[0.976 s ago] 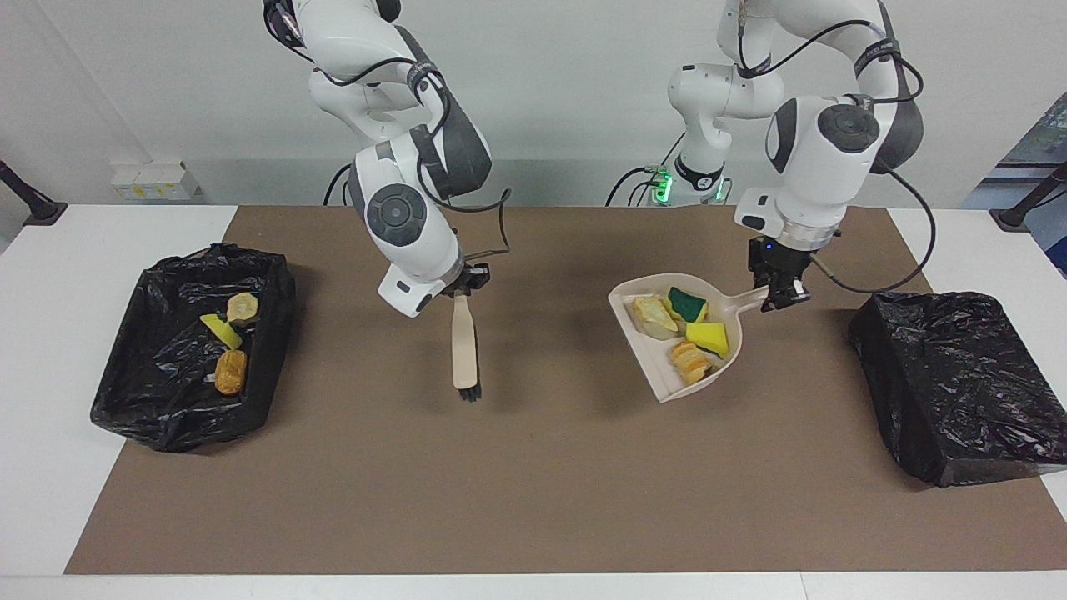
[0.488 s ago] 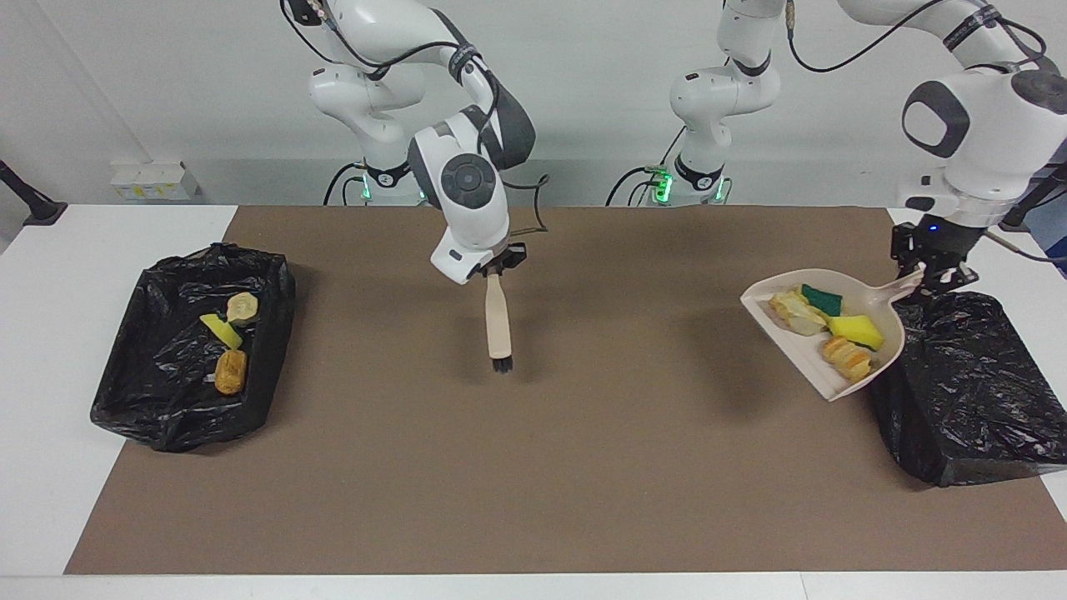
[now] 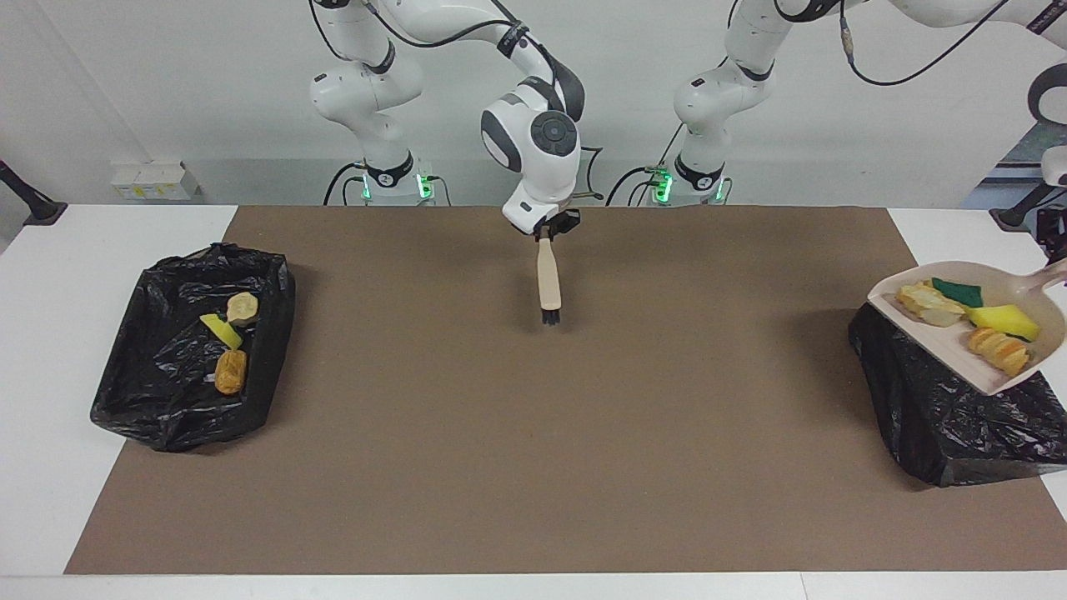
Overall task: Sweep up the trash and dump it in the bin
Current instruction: 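Tip the dustpan into the bin with the left gripper while the right gripper withdraws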
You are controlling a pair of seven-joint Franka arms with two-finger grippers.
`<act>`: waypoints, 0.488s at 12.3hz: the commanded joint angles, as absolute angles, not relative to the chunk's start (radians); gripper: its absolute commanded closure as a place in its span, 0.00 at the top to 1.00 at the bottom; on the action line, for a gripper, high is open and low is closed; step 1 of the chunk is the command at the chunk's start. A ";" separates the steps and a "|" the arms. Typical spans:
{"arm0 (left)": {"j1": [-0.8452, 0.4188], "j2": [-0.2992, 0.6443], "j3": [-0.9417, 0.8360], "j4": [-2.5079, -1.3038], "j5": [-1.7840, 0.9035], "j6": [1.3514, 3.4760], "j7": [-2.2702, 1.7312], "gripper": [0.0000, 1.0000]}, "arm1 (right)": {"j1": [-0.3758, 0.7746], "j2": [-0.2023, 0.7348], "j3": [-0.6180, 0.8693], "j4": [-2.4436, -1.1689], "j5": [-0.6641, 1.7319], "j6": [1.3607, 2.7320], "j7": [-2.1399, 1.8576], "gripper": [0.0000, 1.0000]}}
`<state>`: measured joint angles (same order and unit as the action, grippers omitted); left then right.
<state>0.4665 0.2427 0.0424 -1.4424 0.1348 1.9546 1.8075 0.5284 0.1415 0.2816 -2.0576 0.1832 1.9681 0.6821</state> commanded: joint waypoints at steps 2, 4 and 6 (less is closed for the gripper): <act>0.505 0.345 0.025 -1.223 0.332 1.928 1.942 0.00 | 0.574 0.086 0.282 -2.170 0.273 2.006 0.658 0.00; 0.502 0.360 0.028 -1.218 0.418 1.977 1.939 0.00 | 0.612 0.060 0.282 -2.216 0.310 2.008 0.664 0.00; 0.459 0.367 0.022 -1.221 0.575 2.002 1.905 0.00 | 0.629 0.057 0.282 -2.232 0.310 2.006 0.673 0.00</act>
